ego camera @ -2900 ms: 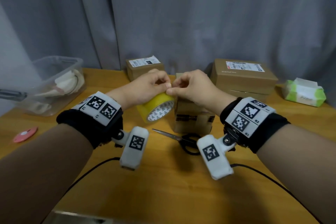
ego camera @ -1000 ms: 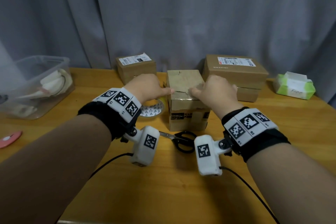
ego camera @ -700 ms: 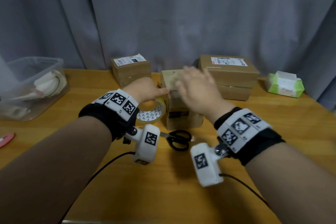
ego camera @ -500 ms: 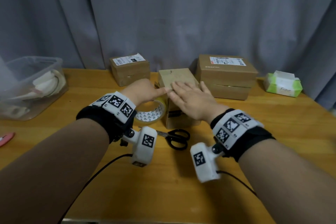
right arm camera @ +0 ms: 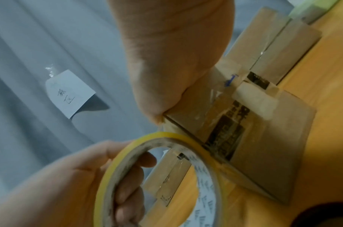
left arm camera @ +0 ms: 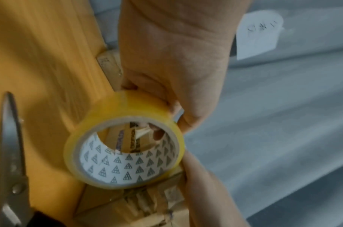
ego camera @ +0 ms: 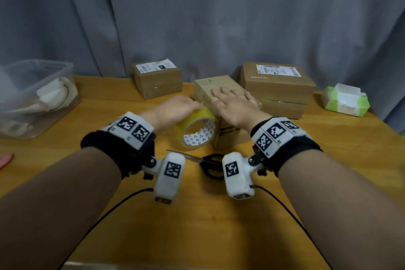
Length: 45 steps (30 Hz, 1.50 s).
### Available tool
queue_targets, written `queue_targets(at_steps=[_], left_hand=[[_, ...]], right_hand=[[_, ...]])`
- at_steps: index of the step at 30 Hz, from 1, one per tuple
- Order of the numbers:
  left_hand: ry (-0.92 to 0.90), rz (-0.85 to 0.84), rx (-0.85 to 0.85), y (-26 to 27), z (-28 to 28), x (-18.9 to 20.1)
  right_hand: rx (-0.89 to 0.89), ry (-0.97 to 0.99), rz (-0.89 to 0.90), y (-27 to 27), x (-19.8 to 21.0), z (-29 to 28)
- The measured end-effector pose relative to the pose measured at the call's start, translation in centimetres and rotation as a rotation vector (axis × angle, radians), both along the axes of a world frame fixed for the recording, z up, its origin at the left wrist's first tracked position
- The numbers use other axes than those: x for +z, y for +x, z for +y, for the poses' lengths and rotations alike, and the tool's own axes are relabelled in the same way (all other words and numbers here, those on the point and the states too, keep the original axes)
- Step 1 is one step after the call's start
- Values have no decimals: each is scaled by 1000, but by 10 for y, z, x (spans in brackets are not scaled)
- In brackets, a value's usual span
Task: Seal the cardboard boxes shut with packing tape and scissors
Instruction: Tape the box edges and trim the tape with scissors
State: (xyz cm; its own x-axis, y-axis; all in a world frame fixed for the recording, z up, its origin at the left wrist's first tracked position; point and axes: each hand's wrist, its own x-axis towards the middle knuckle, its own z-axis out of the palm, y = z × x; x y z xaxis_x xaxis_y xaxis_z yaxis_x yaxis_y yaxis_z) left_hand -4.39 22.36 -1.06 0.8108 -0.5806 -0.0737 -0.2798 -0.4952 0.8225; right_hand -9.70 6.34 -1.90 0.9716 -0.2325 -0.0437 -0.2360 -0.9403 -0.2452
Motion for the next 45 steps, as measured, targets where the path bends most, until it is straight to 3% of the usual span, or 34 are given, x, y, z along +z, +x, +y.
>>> queue_targets(at_steps=[2,6,10,12,19,26,31,34,40,45], left_hand=[[-93,40,36,1,12,3],[-54,-120,4,8,17,8],[397,-290,-24,7,14,-5],[491,-294,-9,8,16,-18],[337,-378,26,6,17,-15],[292,-342,3,2,12,-25],[265,-299,31,4,24,-22],[266,-303,21,4,24,-21],[289,-281,24,8,21,-21],[231,-275,66,12,20,-15]], right_hand=[[-7,-12,-18,0,0,2],[-7,-69,-14,2,-2,3],[-9,-97,-19,4,-2,1],[-13,-105,-27,4,-1,2],[-95,-227,-229,5,-19,25],[-90,-227,-261,3,-20,22],[-28,-116,-176,1,-12,15],[10,-152,-85,0,-11,7],[-9,-153,-184,6,-18,12],[8,-20,-132,17,-5,2]])
